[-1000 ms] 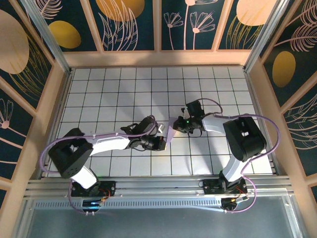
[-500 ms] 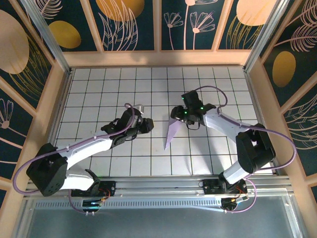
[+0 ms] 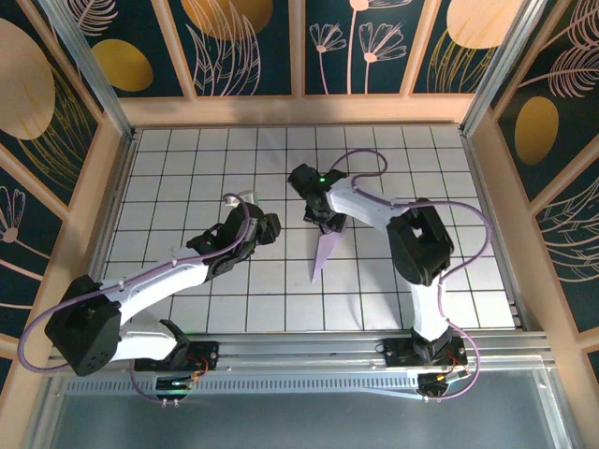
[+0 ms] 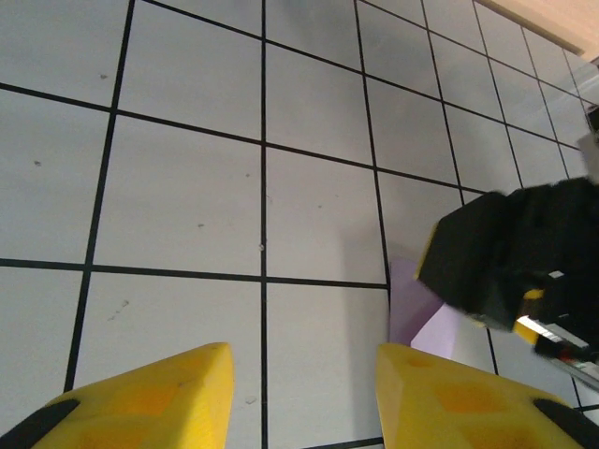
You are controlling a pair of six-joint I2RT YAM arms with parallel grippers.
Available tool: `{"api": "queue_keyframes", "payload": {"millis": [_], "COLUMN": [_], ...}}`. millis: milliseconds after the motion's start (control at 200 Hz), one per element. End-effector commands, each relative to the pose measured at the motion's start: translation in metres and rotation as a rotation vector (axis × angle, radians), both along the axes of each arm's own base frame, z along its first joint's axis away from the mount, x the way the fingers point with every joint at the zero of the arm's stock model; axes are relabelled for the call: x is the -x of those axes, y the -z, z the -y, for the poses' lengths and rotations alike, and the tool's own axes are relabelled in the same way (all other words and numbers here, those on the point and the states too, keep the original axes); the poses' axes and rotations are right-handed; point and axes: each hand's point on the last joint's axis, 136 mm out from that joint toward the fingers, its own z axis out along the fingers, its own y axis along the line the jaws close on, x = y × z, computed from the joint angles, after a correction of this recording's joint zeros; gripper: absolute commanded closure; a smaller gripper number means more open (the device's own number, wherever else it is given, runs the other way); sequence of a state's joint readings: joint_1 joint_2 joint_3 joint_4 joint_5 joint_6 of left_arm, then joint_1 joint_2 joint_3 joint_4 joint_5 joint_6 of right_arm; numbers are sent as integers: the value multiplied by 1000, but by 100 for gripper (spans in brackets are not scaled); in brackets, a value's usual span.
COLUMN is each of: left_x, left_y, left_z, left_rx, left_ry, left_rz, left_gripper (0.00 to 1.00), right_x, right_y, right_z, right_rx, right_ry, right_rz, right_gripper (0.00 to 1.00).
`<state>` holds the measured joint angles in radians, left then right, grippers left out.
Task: Fold a paper plane with a square sheet of paper (fold left side to right side)
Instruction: Pick up the paper plane at the center of the table.
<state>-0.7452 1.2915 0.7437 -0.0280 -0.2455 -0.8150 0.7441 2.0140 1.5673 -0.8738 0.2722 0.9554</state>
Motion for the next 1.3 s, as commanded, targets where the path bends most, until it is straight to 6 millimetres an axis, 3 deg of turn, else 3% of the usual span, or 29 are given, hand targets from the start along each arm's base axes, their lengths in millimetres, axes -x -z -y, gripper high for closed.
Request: {"api": "queue_keyframes", "payload": {"millis": [0,380,1296], "left_x": [1,4,6], "left_y": [-2,4,13], "left_z": [-12,-20,-18], "left_rx": [-36,-64,-71], "left_ry": [-27,-40,-30], "left_rz": [20,15,-12], "left_gripper": [56,56,55], "right_x": [7,16,43], "right_y": [-1,16,38], "right_z": [9,2,6], "right_rx": [141,221,214], "right_ry": [21,-1,4], "right_rz": [-7,-51,-111], "right_gripper": [41,42,62]}}
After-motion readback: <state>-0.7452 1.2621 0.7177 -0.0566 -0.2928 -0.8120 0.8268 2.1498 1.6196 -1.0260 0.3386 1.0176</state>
